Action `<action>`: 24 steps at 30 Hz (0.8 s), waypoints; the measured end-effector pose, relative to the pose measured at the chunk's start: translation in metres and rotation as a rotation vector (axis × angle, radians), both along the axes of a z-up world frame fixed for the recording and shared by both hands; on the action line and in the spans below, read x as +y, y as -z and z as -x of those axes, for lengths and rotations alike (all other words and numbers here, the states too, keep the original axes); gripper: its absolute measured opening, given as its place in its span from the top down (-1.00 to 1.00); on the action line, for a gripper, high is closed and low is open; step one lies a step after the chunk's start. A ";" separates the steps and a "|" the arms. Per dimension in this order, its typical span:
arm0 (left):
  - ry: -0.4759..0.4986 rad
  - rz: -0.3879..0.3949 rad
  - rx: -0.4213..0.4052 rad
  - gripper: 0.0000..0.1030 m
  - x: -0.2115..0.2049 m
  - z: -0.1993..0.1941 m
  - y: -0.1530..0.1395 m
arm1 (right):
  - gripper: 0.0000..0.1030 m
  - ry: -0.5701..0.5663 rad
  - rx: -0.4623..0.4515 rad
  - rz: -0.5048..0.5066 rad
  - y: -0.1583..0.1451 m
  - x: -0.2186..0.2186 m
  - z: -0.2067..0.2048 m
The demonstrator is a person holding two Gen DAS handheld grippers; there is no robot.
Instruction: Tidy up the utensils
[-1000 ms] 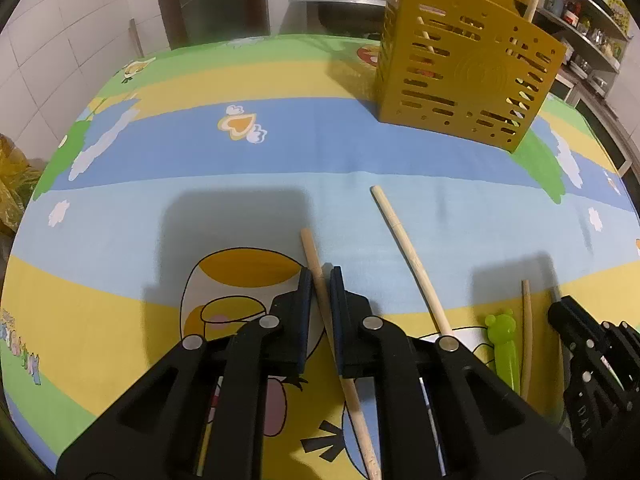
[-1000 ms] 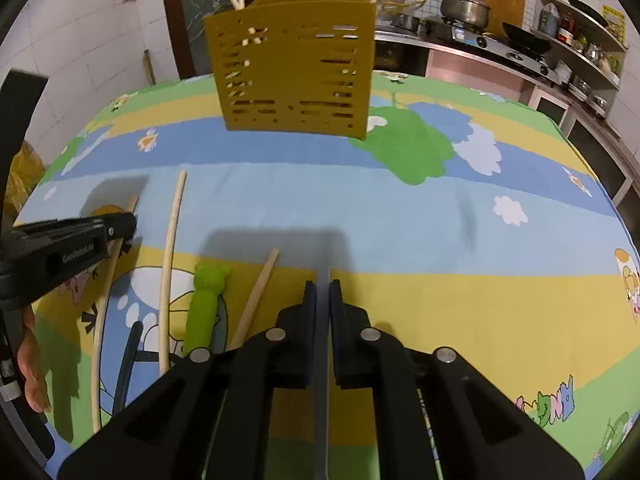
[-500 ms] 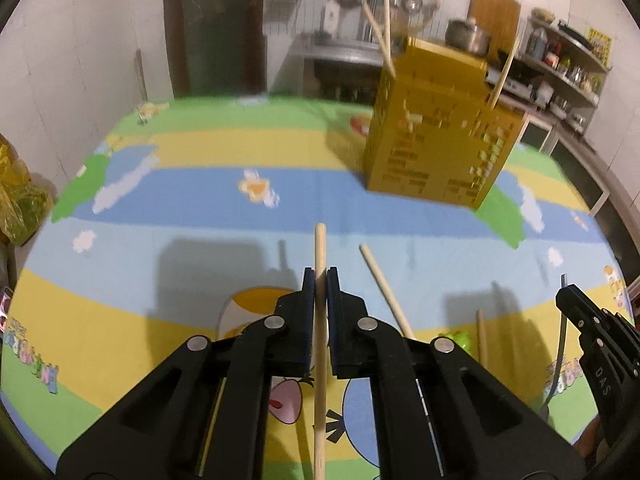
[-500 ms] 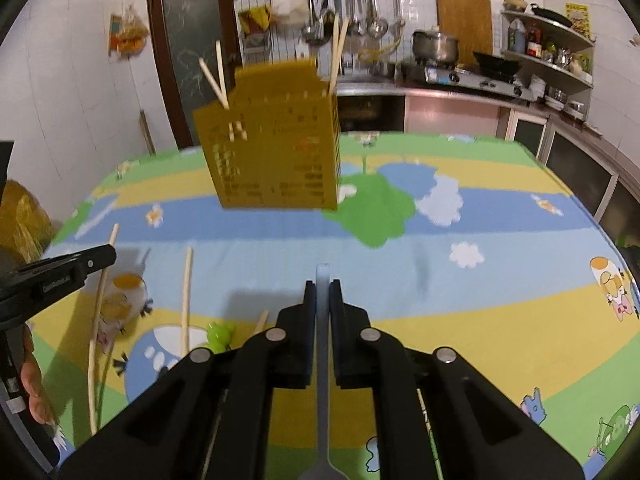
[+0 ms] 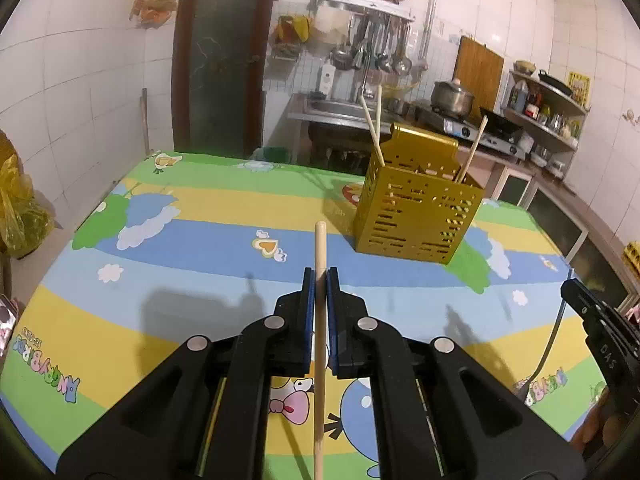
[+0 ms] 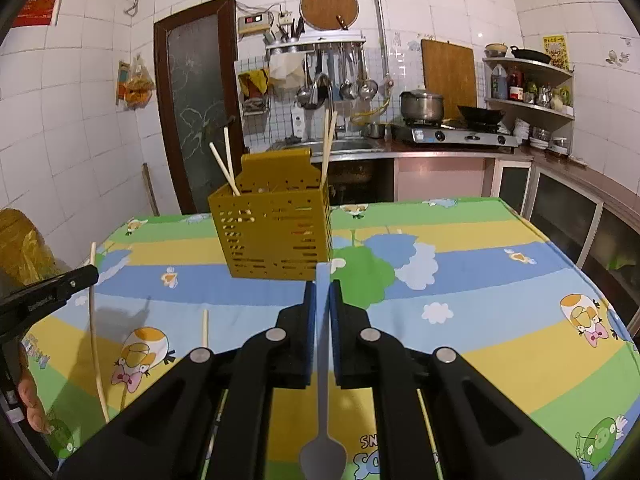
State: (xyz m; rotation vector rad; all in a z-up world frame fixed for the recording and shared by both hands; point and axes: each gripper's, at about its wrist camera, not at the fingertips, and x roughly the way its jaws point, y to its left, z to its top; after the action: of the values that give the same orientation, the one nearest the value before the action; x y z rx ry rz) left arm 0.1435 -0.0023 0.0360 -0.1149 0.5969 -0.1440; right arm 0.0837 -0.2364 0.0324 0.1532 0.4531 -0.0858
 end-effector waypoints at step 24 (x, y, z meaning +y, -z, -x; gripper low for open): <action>0.011 0.042 -0.103 0.91 0.035 0.022 -0.013 | 0.86 0.012 -0.022 0.005 0.000 0.000 0.009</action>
State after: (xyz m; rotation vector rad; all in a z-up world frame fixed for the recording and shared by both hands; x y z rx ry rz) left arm 0.1211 0.0327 0.0487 -0.1444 0.4921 -0.1722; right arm 0.0747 -0.2363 0.0320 0.1518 0.4296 -0.0973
